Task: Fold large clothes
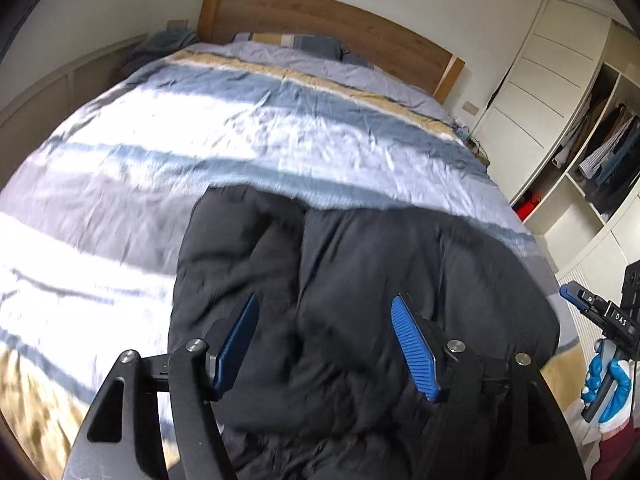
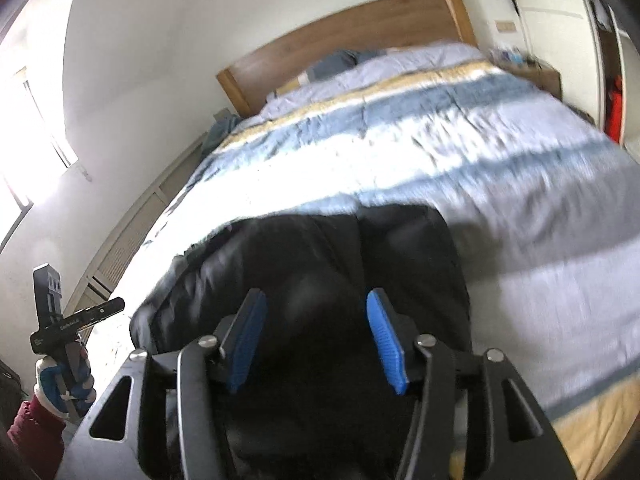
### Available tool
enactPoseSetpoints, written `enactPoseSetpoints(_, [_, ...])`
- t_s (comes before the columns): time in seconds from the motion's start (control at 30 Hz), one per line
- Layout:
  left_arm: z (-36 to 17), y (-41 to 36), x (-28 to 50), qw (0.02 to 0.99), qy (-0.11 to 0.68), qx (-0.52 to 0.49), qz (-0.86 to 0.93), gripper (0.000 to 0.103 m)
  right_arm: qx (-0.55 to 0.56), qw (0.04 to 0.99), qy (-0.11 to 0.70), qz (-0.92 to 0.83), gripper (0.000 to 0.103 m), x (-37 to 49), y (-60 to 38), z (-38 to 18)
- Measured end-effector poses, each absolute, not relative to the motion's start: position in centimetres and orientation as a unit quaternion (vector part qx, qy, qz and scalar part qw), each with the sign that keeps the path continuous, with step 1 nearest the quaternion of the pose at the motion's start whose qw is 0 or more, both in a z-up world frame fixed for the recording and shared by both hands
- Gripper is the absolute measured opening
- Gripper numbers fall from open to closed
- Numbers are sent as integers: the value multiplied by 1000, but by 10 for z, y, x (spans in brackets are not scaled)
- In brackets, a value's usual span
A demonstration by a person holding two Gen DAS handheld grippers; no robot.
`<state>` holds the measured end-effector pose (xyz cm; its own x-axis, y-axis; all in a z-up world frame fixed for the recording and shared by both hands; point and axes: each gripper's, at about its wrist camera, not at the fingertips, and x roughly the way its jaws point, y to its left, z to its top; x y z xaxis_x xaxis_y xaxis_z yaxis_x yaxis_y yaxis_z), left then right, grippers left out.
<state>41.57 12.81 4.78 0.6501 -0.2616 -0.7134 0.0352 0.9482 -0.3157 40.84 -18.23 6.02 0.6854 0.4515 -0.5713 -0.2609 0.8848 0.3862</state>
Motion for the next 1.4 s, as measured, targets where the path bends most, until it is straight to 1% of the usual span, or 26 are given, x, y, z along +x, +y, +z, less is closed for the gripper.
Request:
enactPoseSetpoints(0.13, [52, 106, 452, 897, 412, -129, -92, 68, 108, 908, 347, 211, 54, 446, -145, 71])
enactPoseSetpoints(0.27, [42, 82, 487, 893, 422, -122, -101, 68, 78, 901, 356, 235, 54, 481, -108, 68])
enactPoseSetpoints(0.37, [29, 71, 504, 888, 433, -114, -104, 68, 57, 892, 372, 249, 54, 503, -82, 54])
enactPoseSetpoints(0.5, [-2, 58, 506, 880, 455, -90, -107, 69, 25, 878, 407, 252, 54, 512, -67, 14])
enactPoseSetpoints(0.53, [-13, 56, 499, 878, 460, -81, -106, 69, 21, 874, 414, 255, 54, 509, -68, 4])
enactPoseSetpoints(0.67, [-48, 55, 470, 882, 460, -36, -95, 77, -7, 867, 429, 253, 54, 480, -77, -37])
enactPoseSetpoints(0.8, [-69, 47, 447, 883, 458, 20, -96, 79, -33, 867, 430, 250, 54, 452, -82, -57])
enactPoseSetpoints(0.97, [-59, 47, 440, 878, 472, 9, -75, 78, -25, 871, 432, 232, 55, 428, -85, -44])
enactPoseSetpoints(1.07, [-46, 43, 423, 883, 463, 28, -75, 78, -36, 871, 429, 237, 55, 408, -89, -36])
enactPoseSetpoints(1.17, [-45, 39, 404, 886, 457, 47, -71, 78, -35, 868, 431, 243, 55, 391, -94, -37])
enactPoseSetpoints(1.3, [-57, 41, 389, 888, 453, 48, -60, 82, -39, 868, 432, 243, 55, 368, -98, -48])
enactPoseSetpoints(1.4, [-66, 40, 396, 882, 467, 38, -49, 86, -39, 869, 437, 227, 55, 368, -97, -62])
